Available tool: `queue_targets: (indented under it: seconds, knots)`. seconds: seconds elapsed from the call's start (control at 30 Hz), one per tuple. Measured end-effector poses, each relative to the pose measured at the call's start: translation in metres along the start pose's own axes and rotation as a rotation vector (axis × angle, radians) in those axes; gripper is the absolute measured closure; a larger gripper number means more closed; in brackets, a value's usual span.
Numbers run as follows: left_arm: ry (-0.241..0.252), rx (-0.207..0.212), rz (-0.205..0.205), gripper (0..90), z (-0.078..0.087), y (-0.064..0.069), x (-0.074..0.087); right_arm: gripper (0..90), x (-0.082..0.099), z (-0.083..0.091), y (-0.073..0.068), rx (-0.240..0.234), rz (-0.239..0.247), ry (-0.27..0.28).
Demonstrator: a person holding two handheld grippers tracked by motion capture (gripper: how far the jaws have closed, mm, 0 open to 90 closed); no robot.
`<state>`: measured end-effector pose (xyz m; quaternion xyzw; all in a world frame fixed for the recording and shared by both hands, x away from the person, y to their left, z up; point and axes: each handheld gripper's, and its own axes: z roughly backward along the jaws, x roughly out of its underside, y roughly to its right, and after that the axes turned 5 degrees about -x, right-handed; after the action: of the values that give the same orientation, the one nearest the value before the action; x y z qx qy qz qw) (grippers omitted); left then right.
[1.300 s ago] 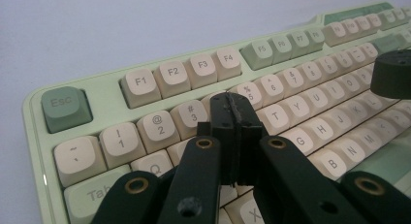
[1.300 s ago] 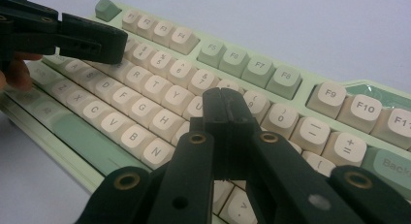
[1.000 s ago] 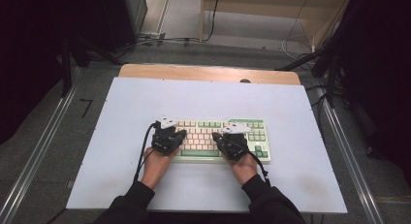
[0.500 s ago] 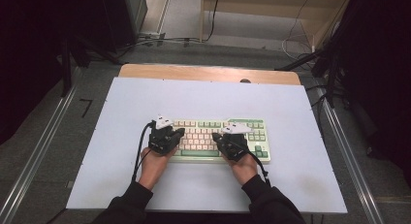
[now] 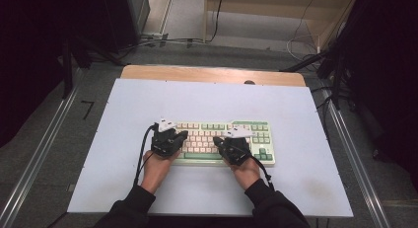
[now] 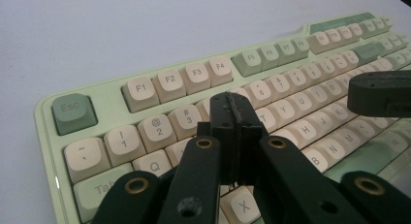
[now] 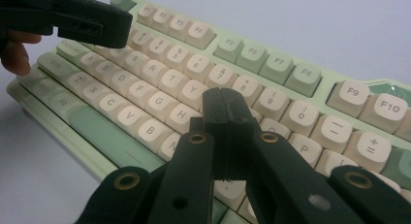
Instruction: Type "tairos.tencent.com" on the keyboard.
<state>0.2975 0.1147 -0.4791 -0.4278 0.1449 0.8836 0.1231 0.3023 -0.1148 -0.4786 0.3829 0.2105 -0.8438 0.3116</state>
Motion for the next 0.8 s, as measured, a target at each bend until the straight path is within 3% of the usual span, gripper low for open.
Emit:
queue_targets:
  seconds: [0.8]
  knots:
    - [0.003,-0.003,0.001,90.0,0.001,0.0,0.0,87.5,0.005,-0.01,-0.013,-0.026,0.025,-0.032]
